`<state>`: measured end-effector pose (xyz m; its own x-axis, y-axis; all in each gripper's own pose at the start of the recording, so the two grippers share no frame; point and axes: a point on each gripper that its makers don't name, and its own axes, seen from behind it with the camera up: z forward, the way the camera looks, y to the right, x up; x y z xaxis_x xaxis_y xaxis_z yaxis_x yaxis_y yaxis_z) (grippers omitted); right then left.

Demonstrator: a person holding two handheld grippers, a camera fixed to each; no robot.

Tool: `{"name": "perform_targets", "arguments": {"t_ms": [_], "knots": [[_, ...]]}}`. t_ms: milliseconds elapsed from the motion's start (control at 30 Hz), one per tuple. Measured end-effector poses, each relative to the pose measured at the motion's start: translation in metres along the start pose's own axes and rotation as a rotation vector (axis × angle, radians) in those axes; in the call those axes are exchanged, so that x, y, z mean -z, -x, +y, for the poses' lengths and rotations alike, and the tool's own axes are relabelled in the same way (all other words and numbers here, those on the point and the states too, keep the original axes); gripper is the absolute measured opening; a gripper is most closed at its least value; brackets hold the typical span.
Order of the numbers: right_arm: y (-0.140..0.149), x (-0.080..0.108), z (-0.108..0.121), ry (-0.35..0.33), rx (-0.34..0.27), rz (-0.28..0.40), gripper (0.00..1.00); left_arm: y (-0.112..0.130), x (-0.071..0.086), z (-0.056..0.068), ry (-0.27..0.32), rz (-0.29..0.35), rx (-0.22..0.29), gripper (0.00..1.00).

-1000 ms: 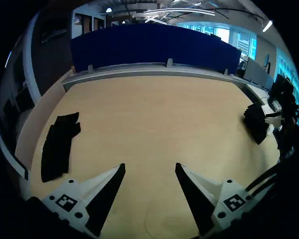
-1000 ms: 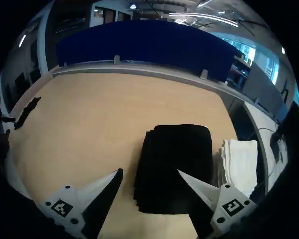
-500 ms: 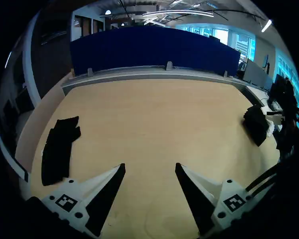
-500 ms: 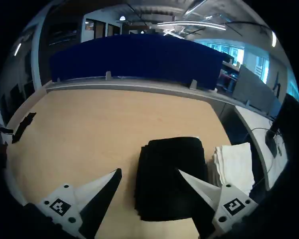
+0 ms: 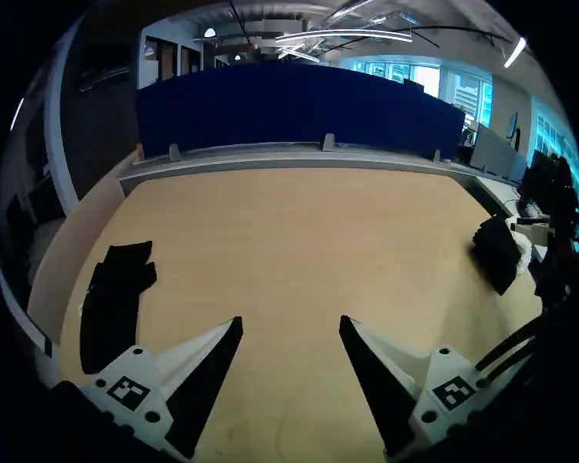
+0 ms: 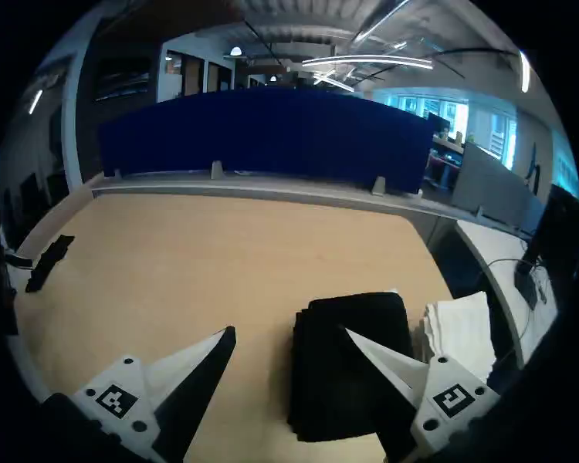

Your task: Fold towel

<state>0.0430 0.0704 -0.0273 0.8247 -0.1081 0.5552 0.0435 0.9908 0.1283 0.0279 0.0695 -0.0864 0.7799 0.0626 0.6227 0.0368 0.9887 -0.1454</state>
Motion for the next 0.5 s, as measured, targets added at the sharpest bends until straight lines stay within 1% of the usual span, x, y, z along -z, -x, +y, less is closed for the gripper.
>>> {"name": "perform_targets", "arguments": {"t_ms": [200,500], "knots": [[-0.022,0.001,-0.023,-0.008,-0.012,0.049,1.0,-0.017,-0.002,-0.005,0.003,0.041,0.005,0.93],[-0.051,-0.001,-0.059,-0.009,0.0,0.117,1.0,-0.044,-0.01,-0.012,0.005,0.107,0.01,0.93]]}}
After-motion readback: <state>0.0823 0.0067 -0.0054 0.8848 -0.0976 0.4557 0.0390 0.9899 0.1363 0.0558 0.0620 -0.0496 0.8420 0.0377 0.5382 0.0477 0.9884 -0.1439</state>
